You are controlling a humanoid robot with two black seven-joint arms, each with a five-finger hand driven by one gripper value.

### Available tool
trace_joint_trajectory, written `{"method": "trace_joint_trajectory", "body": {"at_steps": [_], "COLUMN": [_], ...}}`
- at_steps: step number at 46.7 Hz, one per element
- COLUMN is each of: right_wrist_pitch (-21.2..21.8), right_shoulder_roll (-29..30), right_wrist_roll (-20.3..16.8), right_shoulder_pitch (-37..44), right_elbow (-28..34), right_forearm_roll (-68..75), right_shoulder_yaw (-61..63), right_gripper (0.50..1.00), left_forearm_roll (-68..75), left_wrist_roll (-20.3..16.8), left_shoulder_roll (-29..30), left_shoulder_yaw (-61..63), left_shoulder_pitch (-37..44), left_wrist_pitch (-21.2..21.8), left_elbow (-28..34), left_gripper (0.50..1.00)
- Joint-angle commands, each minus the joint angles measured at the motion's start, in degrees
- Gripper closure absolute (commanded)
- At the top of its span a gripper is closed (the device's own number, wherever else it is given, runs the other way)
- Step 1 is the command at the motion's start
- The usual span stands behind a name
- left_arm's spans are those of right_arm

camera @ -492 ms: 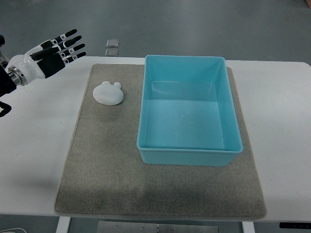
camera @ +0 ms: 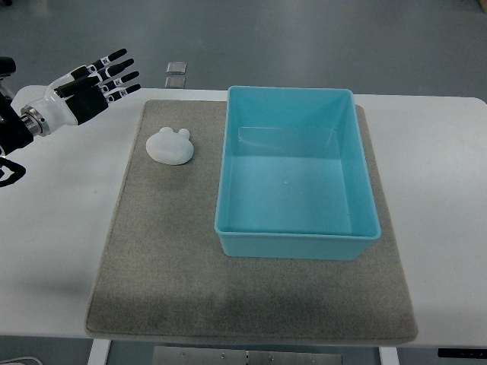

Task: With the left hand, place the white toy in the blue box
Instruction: 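Move the open left hand toward the white bunny toy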

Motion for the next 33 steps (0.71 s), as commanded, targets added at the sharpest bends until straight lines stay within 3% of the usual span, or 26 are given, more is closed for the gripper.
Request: {"method": "trace_joint_trajectory", "body": {"at_steps": [1, 9, 22, 33], "right_wrist_pitch": [0.0, 0.0, 0.0, 0.0], "right_shoulder_roll": [0.0, 0.0, 0.0, 0.0], "right_wrist_roll": [0.0, 0.0, 0.0, 0.0], "right_shoulder_pitch": [0.0, 0.0, 0.0, 0.0], "right_elbow": [0.0, 0.0, 0.0, 0.0], "right_forearm_roll": [0.0, 0.0, 0.0, 0.0], "right_shoulder_yaw": [0.0, 0.0, 0.0, 0.0], "right_gripper": [0.564, 0.564, 0.564, 0.564], "left_forearm_roll": [0.0, 5.6, 29.9, 45.2], "left_wrist_roll": [-0.3, -1.2, -12.3, -13.4], "left_shoulder_roll": [-0.1, 0.6, 1.0, 2.6], "left_shoulder_yaw": [0.0, 3.9, 4.3, 4.3], "left_shoulder_pitch": [-0.3, -1.8, -4.3, -7.6], "left_wrist_pitch": [0.1, -0.6, 0.1, 0.2], "left_elbow": [0.4, -0.7, -0.8, -1.6], "left_gripper": [0.504, 0.512, 0.510, 0.510]}}
